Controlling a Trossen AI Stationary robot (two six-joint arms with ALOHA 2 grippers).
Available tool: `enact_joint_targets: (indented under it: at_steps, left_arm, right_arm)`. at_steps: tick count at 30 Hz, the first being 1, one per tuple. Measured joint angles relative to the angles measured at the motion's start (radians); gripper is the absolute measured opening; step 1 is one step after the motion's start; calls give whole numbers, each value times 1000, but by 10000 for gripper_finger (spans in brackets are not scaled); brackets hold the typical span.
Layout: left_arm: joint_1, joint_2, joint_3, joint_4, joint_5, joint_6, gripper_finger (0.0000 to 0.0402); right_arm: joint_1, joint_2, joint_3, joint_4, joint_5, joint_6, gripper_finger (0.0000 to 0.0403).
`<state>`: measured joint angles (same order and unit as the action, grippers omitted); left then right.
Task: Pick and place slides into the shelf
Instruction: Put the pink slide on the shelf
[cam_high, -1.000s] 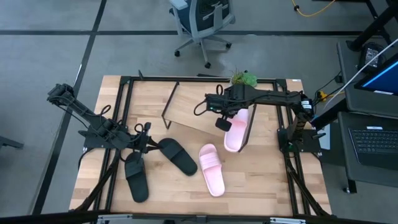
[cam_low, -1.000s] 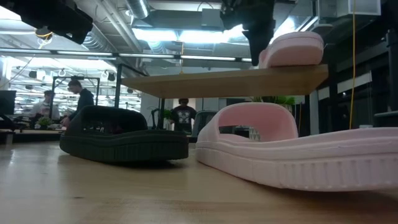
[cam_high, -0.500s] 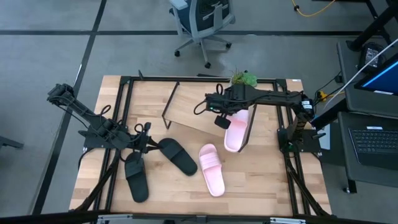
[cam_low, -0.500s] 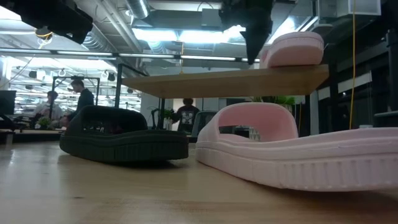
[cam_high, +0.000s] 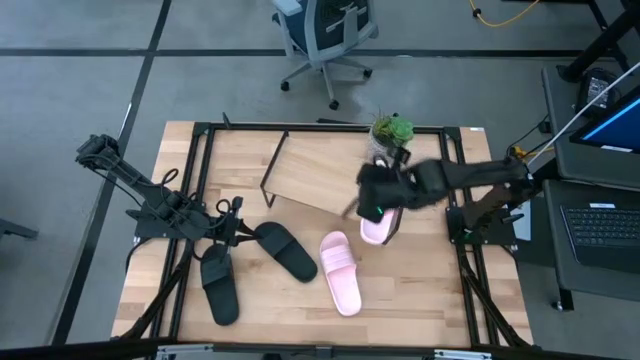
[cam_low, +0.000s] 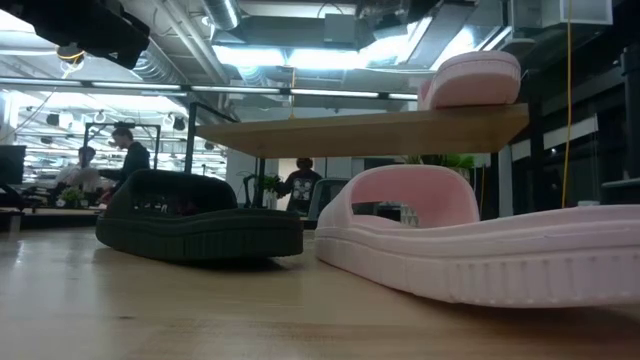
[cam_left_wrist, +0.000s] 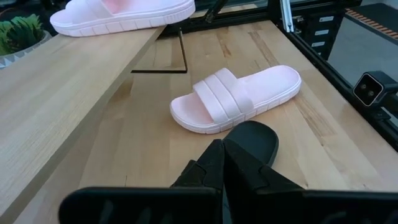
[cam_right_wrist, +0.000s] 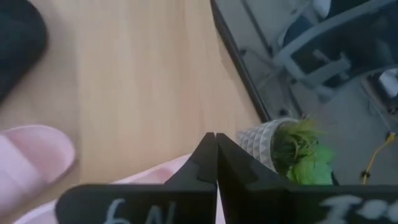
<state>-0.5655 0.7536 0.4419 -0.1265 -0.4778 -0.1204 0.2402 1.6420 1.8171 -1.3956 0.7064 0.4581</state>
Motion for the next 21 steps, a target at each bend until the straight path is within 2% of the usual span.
enact_joint_targets:
  at_steps: [5, 9, 14, 18, 21]
  left_arm:
    - [0, 0, 0, 3, 0, 0, 0]
    - [0, 0, 0, 11, 0, -1, 0]
    - [0, 0, 0, 59, 0, -5, 0]
    - [0, 0, 0, 89, 0, -4, 0]
    - [0, 0, 0, 89, 0, -5, 0]
  right_arm:
    - [183, -26, -136, 24, 76, 191, 0]
    - [310, -36, -251, 176, 87, 270, 0]
    - [439, -36, -411, 569, 119, 138, 0]
    - [499, -35, -550, 908, 123, -10, 1]
    - [512, -35, -629, 1034, 123, -72, 6]
